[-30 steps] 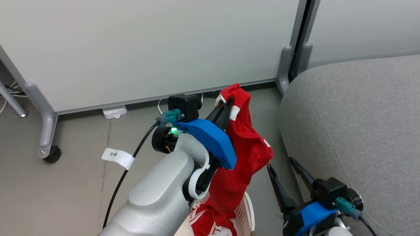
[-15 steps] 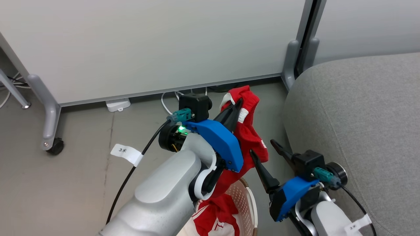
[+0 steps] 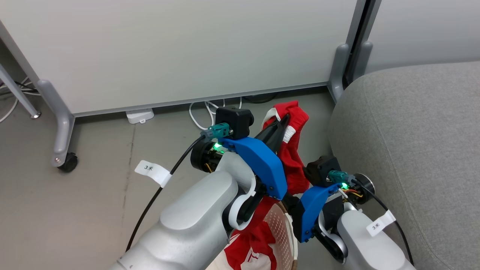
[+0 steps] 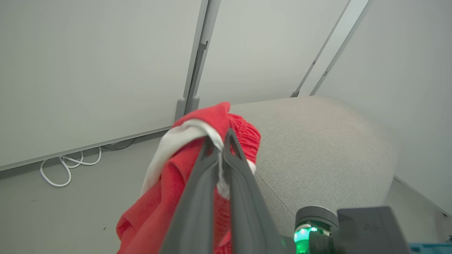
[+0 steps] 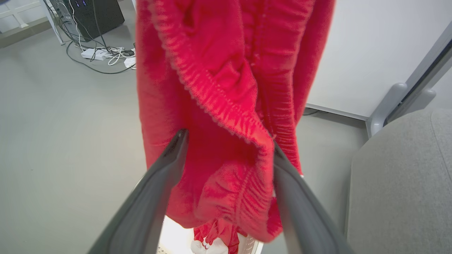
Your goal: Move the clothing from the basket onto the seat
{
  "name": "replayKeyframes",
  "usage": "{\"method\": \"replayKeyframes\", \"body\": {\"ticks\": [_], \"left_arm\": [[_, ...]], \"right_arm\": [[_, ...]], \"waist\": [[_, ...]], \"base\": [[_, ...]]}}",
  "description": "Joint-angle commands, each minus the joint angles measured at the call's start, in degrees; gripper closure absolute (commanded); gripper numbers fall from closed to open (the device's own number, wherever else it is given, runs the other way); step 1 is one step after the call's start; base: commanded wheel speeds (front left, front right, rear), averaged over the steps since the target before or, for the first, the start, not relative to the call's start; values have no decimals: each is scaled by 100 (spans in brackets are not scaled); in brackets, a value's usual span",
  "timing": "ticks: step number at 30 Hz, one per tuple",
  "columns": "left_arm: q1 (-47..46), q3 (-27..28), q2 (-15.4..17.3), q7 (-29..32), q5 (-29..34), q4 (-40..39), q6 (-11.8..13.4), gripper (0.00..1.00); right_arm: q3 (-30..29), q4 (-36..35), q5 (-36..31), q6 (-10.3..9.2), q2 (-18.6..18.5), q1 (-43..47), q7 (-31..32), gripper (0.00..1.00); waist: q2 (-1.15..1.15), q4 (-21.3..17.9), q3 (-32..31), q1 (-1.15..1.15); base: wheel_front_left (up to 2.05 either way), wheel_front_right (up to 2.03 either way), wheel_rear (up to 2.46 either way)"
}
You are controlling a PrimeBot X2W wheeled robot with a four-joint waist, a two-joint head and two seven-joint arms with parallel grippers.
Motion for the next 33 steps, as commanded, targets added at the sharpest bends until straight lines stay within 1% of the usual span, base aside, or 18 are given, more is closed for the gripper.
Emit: {"method": "replayKeyframes", "body": {"ticks": [1, 2, 3, 4, 14, 29, 30, 31, 32, 33], "left_arm": [[-70, -6, 5, -21, -14, -11, 2, 100], [-81, -33, 4, -32, -38, -10, 5, 100], [-93, -54, 3, -42, -53, -7, 8, 100], [-104, -78, 4, -50, -73, 0, 12, 100], [-150, -188, 4, -150, -196, 146, 37, 100], [-121, -318, 5, -253, -258, 334, 37, 100], [-122, -332, 4, -256, -239, 352, 37, 80], [-126, -358, 4, -261, -222, 371, 18, 44], [-130, -387, 7, -261, -207, 381, -25, 13], [-123, -412, 14, -239, -201, 396, -64, 0]], "right_arm": [[29, 57, 59, 3, -16, -108, -21, 0], [70, 145, 95, 3, -16, -155, -31, 31], [100, 219, 131, 3, -16, -203, -57, 82], [125, 290, 165, 3, -16, -246, -88, 100], [217, 716, 399, 3, -16, -406, -480, 100], [398, 941, 585, 3, -16, -434, -690, 100], [395, 949, 583, 3, -16, -438, -699, 100], [394, 957, 591, 3, -16, -442, -703, 100], [392, 967, 594, 3, -15, -446, -715, 100], [387, 974, 597, 3, -16, -453, -726, 100]], "waist": [[0, 1, -4, -1], [0, 4, -9, -1], [0, 7, -14, -1], [0, 10, -20, -1], [0, -25, -84, -1], [0, -76, -185, -1], [0, -74, -188, -1], [0, -75, -190, -1], [0, -75, -191, -1], [0, -75, -191, -1]], "base": [[0, 0, 0], [0, 0, 0], [0, 0, 0], [0, 0, 0], [0, 0, 0], [0, 0, 0], [0, 0, 0], [0, 0, 0], [0, 0, 0], [0, 0, 0]]}}
